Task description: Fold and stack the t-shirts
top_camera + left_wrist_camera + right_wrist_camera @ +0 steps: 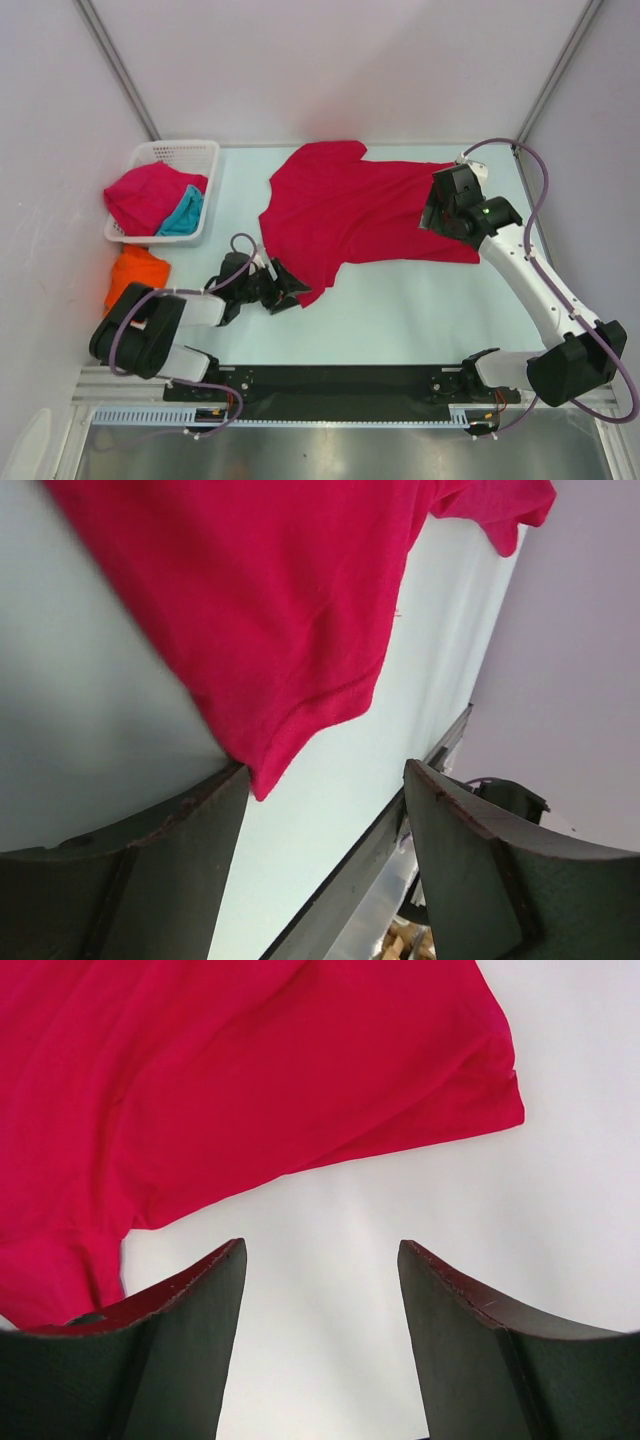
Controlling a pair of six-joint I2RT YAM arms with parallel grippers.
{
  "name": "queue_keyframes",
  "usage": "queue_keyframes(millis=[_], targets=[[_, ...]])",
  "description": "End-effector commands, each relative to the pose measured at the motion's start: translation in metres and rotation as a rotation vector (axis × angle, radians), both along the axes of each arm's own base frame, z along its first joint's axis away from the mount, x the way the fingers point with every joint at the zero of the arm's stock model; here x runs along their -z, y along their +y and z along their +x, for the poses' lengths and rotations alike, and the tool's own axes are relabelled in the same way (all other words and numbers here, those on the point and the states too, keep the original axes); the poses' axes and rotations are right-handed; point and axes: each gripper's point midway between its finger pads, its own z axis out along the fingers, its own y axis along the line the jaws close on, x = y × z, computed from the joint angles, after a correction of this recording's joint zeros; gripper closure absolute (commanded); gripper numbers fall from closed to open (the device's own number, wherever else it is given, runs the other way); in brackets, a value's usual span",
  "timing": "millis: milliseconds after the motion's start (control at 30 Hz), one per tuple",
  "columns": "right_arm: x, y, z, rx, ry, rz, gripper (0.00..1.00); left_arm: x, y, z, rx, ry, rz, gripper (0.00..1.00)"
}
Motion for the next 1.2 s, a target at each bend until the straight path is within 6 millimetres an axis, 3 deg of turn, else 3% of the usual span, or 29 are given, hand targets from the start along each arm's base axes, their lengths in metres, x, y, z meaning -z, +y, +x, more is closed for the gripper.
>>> queue_keyframes(millis=[0, 200, 233, 300, 333, 433, 533, 600, 800, 1000, 1167], targets=[[-0.025, -0.001, 0.002, 0.003, -0.056, 0.002, 0.33, 0.065, 0.018, -0.034, -0.015, 0.169, 0.154, 0.27], [-0.025, -0.002, 0.003, 0.011, -0.049, -0.013, 0.33, 0.087, -0.002, -0.047, 0.037, 0.241, 0.126, 0.32], [-0.026, -0.003, 0.004, 0.011, -0.050, -0.015, 0.33, 0.087, -0.005, -0.048, 0.043, 0.245, 0.114, 0.43], [-0.026, -0.003, 0.004, 0.012, -0.050, -0.018, 0.33, 0.080, -0.011, -0.048, 0.046, 0.237, 0.057, 0.56], [-0.026, -0.005, 0.004, 0.015, -0.050, -0.023, 0.33, 0.077, -0.011, -0.048, 0.043, 0.230, 0.046, 0.75], [-0.028, -0.002, 0.005, 0.009, -0.057, -0.020, 0.33, 0.064, -0.014, -0.048, 0.055, 0.212, 0.018, 0.90], [-0.026, -0.003, 0.005, 0.009, -0.052, -0.023, 0.33, 0.047, -0.013, -0.046, 0.054, 0.194, 0.022, 0.99], [-0.023, -0.002, 0.005, 0.005, -0.047, -0.023, 0.33, 0.025, -0.013, -0.034, 0.051, 0.113, 0.019, 1.00], [0.005, 0.004, -0.002, -0.012, 0.003, 0.005, 0.33, -0.019, 0.015, 0.000, -0.040, -0.016, 0.107, 1.00], [0.035, 0.016, -0.013, -0.032, 0.064, 0.063, 0.33, -0.040, 0.043, -0.001, -0.091, -0.012, 0.094, 1.00], [0.048, 0.005, -0.020, 0.009, 0.123, 0.001, 0.29, -0.054, 0.070, -0.003, -0.170, -0.060, 0.114, 1.00]])
